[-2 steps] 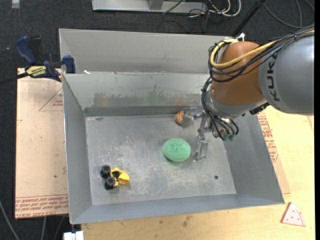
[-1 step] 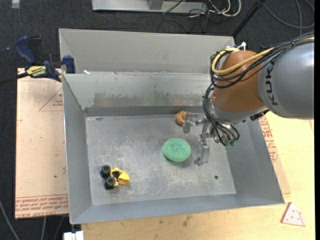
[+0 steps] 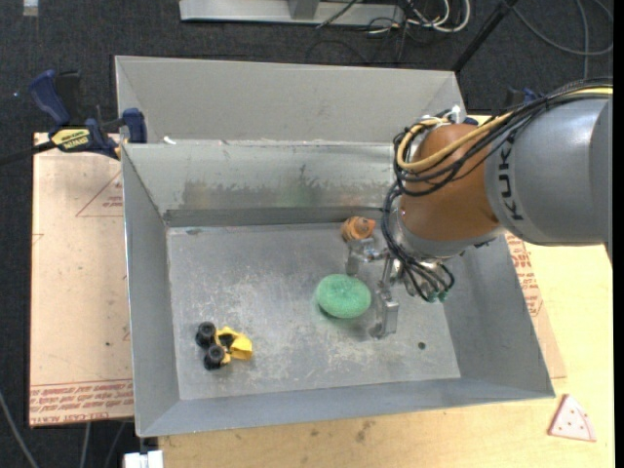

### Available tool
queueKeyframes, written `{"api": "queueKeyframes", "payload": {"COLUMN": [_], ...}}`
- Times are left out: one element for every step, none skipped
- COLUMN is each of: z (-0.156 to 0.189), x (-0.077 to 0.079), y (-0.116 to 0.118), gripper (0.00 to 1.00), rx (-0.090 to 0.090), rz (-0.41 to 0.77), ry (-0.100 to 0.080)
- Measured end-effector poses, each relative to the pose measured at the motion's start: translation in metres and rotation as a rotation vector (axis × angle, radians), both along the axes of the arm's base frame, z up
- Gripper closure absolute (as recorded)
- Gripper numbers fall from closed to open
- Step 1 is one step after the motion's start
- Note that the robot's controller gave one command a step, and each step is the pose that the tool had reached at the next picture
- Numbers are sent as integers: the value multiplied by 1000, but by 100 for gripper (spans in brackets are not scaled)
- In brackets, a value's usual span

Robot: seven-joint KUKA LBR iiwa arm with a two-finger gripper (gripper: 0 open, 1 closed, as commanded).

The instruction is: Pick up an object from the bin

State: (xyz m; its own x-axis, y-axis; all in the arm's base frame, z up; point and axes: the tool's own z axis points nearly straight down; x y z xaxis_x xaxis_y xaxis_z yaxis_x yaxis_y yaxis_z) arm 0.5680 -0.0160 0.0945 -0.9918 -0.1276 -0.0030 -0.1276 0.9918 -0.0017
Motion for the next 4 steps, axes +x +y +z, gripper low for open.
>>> {"api": "queueKeyframes", "payload": {"z": [-17, -23, -23, 127], "x": [-3, -4, -4, -11], "y": [19, 26, 26, 29], "gripper": [0, 100, 100, 100], "rx": [3, 3, 2, 2], "rz": [36, 0, 0, -22], "ry": [5, 2, 2, -1]}}
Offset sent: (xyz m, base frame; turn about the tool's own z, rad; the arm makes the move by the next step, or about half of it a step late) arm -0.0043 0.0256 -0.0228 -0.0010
